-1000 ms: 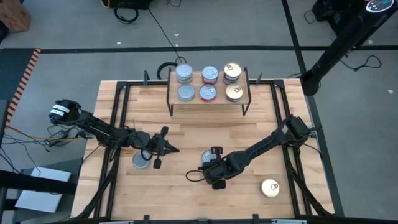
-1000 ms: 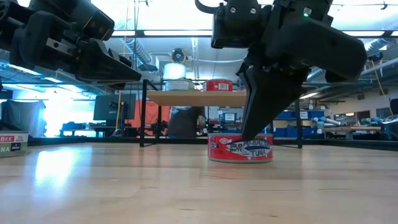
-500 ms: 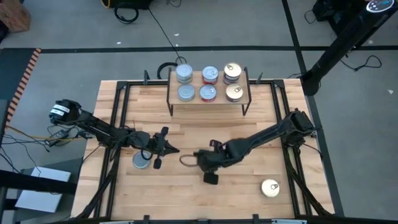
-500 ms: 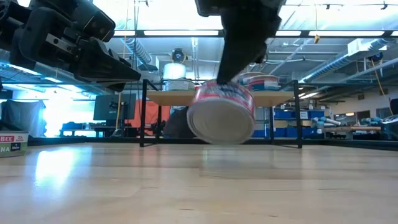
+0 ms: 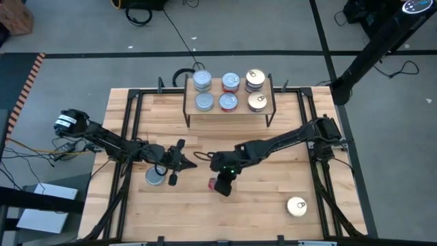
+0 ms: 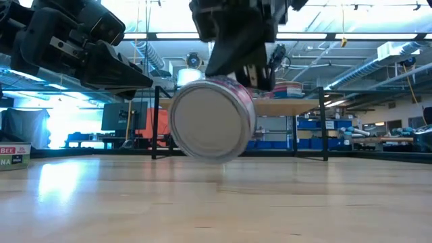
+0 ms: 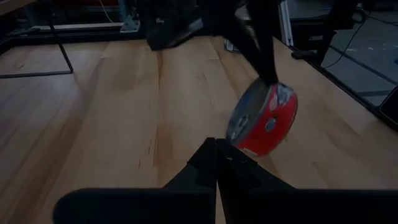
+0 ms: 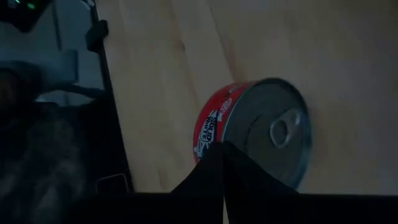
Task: Stack canned seafood by type on shelf
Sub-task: Stack the red tuna can on top of the red tuna can on the shelf
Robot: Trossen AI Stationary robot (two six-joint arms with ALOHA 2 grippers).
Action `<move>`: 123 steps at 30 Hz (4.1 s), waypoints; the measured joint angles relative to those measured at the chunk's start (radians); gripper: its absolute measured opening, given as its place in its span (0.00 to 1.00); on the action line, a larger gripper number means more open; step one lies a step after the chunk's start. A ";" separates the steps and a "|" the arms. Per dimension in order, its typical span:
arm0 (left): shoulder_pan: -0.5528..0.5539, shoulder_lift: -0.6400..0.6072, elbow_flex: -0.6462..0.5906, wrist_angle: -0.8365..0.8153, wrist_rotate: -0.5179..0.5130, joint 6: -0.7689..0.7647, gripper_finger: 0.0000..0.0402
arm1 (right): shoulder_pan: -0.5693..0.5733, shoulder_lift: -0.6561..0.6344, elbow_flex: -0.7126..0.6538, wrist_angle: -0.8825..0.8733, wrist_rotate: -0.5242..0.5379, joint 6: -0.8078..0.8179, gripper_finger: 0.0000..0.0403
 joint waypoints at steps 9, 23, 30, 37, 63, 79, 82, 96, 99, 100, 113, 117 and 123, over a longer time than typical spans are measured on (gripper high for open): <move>0.000 0.000 0.000 -0.001 0.000 -0.016 0.02 | -0.041 -0.001 -0.142 0.152 -0.092 0.074 0.01; 0.000 0.000 0.000 0.000 0.000 -0.018 0.02 | -0.062 -0.001 -0.155 0.330 -0.271 0.161 0.01; 0.000 0.000 0.000 0.000 0.000 -0.022 0.02 | -0.088 -0.002 -0.166 0.314 -0.292 0.184 0.01; 0.000 0.000 0.000 0.000 0.000 -0.022 0.02 | -0.103 -0.002 -0.213 0.318 -0.328 0.218 0.01; 0.000 0.000 0.000 0.009 0.000 -0.019 0.02 | 0.150 -0.024 0.092 -0.141 0.426 -0.123 0.64; 0.000 0.000 0.001 0.014 -0.001 -0.016 0.02 | 0.169 0.062 0.095 -0.160 0.478 -0.095 0.65; 0.000 0.000 0.001 0.010 -0.001 -0.016 0.02 | 0.175 0.078 0.102 -0.159 0.465 -0.100 0.65; 0.000 0.000 0.000 0.008 -0.001 -0.017 0.02 | 0.176 0.107 0.104 -0.223 0.461 -0.136 0.52; 0.000 0.000 0.000 0.008 -0.001 -0.017 0.02 | 0.175 0.107 0.104 -0.222 0.462 -0.173 0.45; 0.000 0.000 0.000 0.008 -0.001 -0.017 0.02 | 0.175 0.107 0.104 -0.221 0.462 -0.189 0.42; 0.000 0.000 0.000 0.007 -0.001 -0.018 0.02 | 0.173 0.108 0.357 -0.579 0.797 -0.443 0.37; 0.000 0.000 0.000 0.007 -0.001 -0.018 0.02 | 0.151 0.108 0.464 -0.739 1.106 -0.569 0.37; 0.000 0.000 0.000 0.007 -0.001 -0.018 0.02 | 0.044 0.105 0.502 -0.766 1.375 -0.838 0.37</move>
